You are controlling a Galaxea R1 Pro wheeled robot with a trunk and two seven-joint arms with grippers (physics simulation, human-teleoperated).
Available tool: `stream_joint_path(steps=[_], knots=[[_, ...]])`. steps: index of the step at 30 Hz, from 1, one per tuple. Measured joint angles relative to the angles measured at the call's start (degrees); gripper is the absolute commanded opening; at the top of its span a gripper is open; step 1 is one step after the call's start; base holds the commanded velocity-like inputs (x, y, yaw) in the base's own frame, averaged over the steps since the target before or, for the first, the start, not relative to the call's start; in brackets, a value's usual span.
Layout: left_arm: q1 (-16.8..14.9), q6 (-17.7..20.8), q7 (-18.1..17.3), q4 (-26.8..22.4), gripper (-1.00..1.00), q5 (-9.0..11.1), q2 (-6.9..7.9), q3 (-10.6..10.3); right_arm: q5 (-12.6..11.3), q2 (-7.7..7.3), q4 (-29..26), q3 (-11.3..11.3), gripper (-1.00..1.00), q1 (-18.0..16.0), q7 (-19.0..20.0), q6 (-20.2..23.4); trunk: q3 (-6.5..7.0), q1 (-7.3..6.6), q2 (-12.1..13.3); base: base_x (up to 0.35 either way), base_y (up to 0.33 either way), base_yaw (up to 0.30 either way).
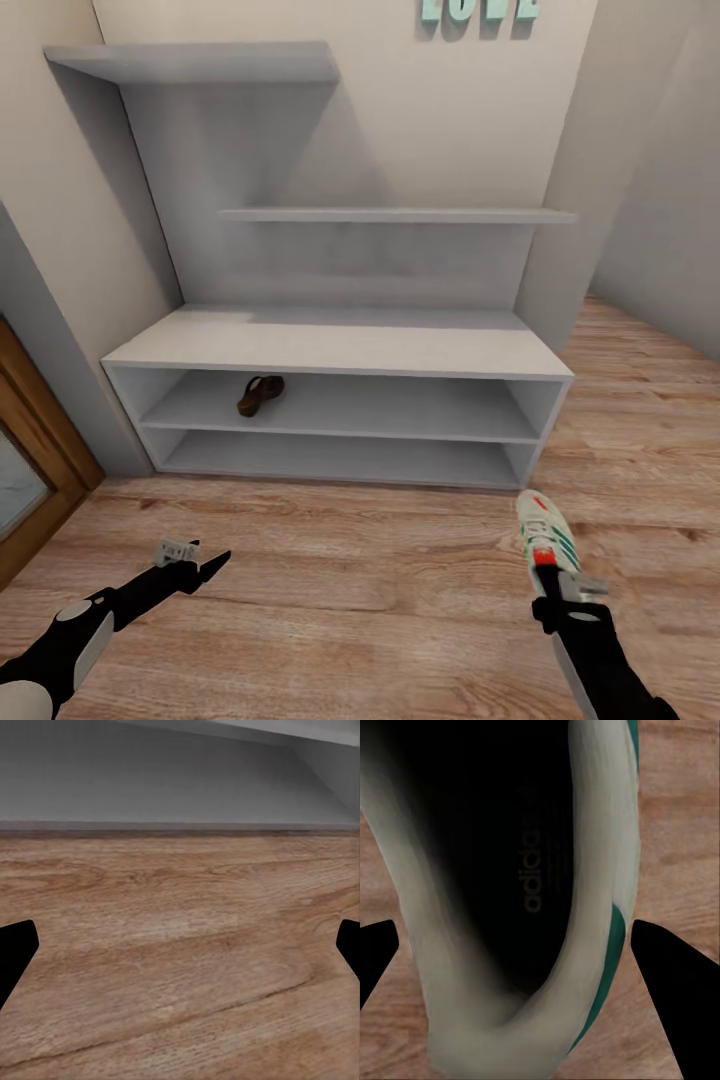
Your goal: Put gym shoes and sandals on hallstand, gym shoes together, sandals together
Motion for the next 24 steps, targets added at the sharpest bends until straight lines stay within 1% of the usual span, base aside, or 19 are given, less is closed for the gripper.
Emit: stream_joint_path(steps=[1, 2, 3, 4, 5, 7, 8, 9, 10, 11, 12, 14, 16, 17, 19, 20, 22, 23, 24], knots=[[0.0, 0.0, 0.0, 0.0, 1.0, 0.0, 0.0, 0.0, -0.1, 0.65, -0.01, 0.9, -1.0, 0.0, -0.02, -0.01, 0.0, 0.0, 0.0, 0.0, 0.0, 0.0], [0.01, 0.0, -0.02, -0.01, 1.0, 0.0, 0.0, -0.03, 0.53, 2.89, -0.04, 1.01, -1.0, 0.0, -0.02, 0.24, 0.0, 0.0, 0.0, 0.0, 0.0, 0.0], [0.0, 0.0, -0.01, 0.01, 1.0, 0.0, 0.0, -0.05, -0.24, 4.44, -0.03, 2.43, -1.0, 0.0, -0.05, 0.1, 0.0, 0.0, 0.0, 0.0, 0.0, 0.0], [0.0, 0.0, -0.01, 0.0, 1.0, -0.01, 0.0, -0.05, 0.0, 5.6, -0.05, 3.89, -1.0, 0.0, -0.13, 0.23, 0.0, 0.0, 0.0, 0.0, 0.0, 0.0], [0.01, 0.01, -0.01, -0.01, 1.0, -0.02, 0.0, -0.05, 0.35, 6.08, -0.06, 4.81, -1.0, -0.01, -0.23, 0.37, 0.0, 0.0, 0.0, 0.0, 0.0, 0.0], [0.0, 0.0, 0.0, 0.0, 1.0, -0.06, 0.0, -0.07, 0.2, 7.6, -0.11, 7.4, -1.0, 0.0, -0.14, 0.43, 0.0, 0.0, 0.0, 0.0, 0.0, 0.0], [0.01, 0.01, 0.0, -0.01, 1.0, -0.07, 0.0, -0.09, 0.49, 7.9, -0.13, 7.87, -1.0, -0.01, -0.19, 0.53, 0.0, 0.0, 0.0, 0.0, 0.0, 0.0], [0.0, 0.0, 0.0, 0.0, 1.0, -0.11, 0.0, -0.12, 0.19, 8.68, -0.09, 8.72, -1.0, 0.0, -0.24, 0.54, 0.0, 0.0, 0.0, 0.0, 0.0, 0.0], [0.01, 0.01, 0.0, -0.01, 1.0, -0.12, 0.0, -0.12, 0.54, 8.88, -0.04, 8.91, -1.0, -0.01, -0.3, 0.66, 0.0, 0.0, 0.0, 0.0, 0.0, 0.0], [0.01, 0.01, 0.0, -0.01, 1.0, -0.1, 0.0, -0.14, 0.02, 9.39, 0.65, 9.41, -1.0, -0.15, -0.29, 2.11, 0.0, 0.0, 0.0, 0.0, 0.0, 0.0], [0.01, 0.01, 0.0, -0.01, 1.0, -0.1, 0.0, -0.14, 0.48, 9.45, 0.86, 9.45, -1.0, -0.23, -0.33, 2.92, 0.0, 0.0, 0.0, 0.0, 0.0, 0.0], [0.01, 0.01, 0.0, -0.01, 1.0, -0.09, 0.0, -0.14, 0.29, 9.54, 1.26, 9.57, -1.0, -0.52, -0.3, 5.27, 0.0, 0.0, 0.0, 0.0, 0.0, 0.0], [0.01, 0.0, 0.0, -0.01, 1.0, -0.11, 0.0, -0.16, -0.77, 9.61, 1.5, 9.68, -1.0, -2.48, -0.24, 7.6, 0.01, 0.0, 0.0, 0.0, 0.0, 0.0], [0.01, 0.0, 0.0, 0.0, 1.0, -0.13, 0.0, -0.19, -1.91, 9.63, 1.68, 9.69, -1.0, -3.98, -0.17, 8.25, 0.01, -0.01, 0.0, 0.0, 0.0, 0.0], [0.01, 0.0, 0.0, 0.0, 1.0, -0.16, -0.03, -0.22, -5.29, 9.65, 1.99, 9.7, -1.0, -6.43, -0.05, 9.0, 0.01, 0.0, 0.0, 0.0, 0.0, 0.0], [0.01, 0.01, 0.0, -0.01, 1.0, -0.16, -0.04, -0.22, -6.19, 9.65, 2.04, 9.69, -1.0, -6.9, -0.02, 9.15, 0.0, 0.0, 0.0, 0.0, 0.0, 0.0], [0.01, 0.0, 0.0, 0.0, 1.0, -0.17, -0.07, -0.23, -10.16, 9.64, 2.07, 9.73, -1.0, -8.85, -0.01, 9.35, 0.01, -0.01, 0.0, 0.0, 0.0, 0.0], [0.01, 0.01, 0.0, -0.01, 1.0, -0.19, -0.07, -0.23, -11.1, 9.62, 2.11, 9.72, -1.0, -9.38, -0.01, 9.42, 0.0, 0.0, 0.0, 0.0, 0.0, 0.0], [0.01, 0.0, 0.0, -0.01, 1.0, -0.21, -0.08, -0.23, -13.02, 9.61, 2.1, 9.74, -1.0, -10.3, -0.03, 9.43, 0.01, -0.01, 0.0, 0.0, 0.0, 0.0]])
